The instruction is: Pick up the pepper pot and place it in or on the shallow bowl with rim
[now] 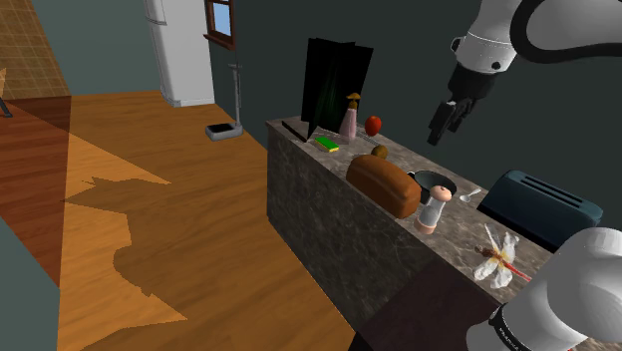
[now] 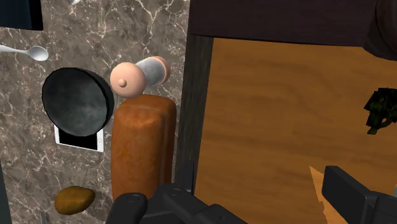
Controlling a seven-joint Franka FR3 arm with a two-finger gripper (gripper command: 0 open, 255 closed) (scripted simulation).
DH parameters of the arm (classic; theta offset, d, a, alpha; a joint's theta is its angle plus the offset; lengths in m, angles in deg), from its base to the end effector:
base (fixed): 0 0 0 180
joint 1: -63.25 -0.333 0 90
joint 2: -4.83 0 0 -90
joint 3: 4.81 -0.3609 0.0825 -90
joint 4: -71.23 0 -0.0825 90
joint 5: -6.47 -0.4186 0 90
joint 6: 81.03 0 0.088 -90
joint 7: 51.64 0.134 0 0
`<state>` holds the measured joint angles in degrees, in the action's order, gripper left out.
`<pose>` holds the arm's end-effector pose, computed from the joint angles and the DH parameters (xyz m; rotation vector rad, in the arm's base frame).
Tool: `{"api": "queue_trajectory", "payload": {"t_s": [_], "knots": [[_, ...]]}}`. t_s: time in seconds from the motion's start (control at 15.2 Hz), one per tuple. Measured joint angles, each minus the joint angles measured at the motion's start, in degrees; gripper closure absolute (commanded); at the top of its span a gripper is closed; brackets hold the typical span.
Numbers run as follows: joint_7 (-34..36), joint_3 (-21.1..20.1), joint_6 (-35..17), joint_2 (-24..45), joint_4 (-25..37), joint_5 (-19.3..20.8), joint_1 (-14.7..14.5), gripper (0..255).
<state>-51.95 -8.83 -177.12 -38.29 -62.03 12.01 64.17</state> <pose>0.3338 0.0131 0.6106 2.9937 0.0725 0.1570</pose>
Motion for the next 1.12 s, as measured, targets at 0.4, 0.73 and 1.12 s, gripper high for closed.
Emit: {"api": "queue_trajectory", "payload": {"t_s": [0.4, 0.73, 1.12], "knots": [[-3.28, 4.56, -5.34, -1.71, -6.19, 1.42, 1.49, 0], [-7.11, 10.13, -12.26, -2.91, -13.30, 3.33, 3.62, 0], [-13.01, 18.59, -23.02, -0.16, -20.28, 6.48, 6.97, 0]]}}
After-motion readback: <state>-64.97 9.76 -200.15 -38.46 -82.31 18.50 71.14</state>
